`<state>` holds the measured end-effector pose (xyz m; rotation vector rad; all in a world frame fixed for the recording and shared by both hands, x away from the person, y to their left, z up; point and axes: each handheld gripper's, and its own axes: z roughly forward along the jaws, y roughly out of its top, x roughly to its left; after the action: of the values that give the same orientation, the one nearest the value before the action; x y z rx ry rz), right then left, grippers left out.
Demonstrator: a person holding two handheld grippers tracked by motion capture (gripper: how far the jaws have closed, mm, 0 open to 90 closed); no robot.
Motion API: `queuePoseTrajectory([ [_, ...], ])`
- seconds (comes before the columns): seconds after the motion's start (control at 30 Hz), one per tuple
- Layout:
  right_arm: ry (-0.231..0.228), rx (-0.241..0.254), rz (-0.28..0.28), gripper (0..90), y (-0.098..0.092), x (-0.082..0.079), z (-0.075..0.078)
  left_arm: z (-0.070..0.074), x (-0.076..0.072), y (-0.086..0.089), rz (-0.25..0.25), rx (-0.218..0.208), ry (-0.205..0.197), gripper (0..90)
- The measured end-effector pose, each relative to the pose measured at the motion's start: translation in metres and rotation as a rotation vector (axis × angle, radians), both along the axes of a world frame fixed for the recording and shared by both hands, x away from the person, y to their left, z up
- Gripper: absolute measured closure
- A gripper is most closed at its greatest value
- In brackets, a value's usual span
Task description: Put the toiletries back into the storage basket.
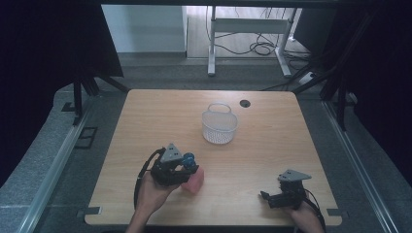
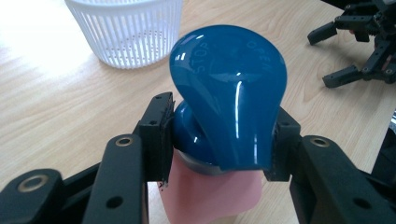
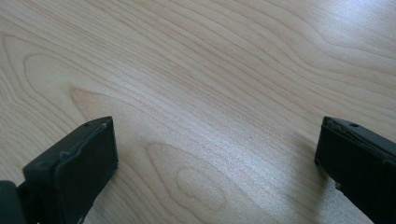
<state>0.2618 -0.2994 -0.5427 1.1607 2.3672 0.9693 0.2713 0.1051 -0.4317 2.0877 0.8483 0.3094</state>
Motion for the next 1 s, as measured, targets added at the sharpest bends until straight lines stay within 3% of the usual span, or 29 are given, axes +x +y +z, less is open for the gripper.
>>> queuePoseTrajectory([
  [0.33,0.001,-0.001,0.001,0.0,0.0,0.0,0.0,0.019,0.011,-0.009,-0.012,0.04,-0.031,52.8],
  [1.0,0.0,-0.002,0.0,0.0,0.0,0.0,0.0,0.048,0.043,-0.021,-0.016,0.044,-0.037,52.9],
])
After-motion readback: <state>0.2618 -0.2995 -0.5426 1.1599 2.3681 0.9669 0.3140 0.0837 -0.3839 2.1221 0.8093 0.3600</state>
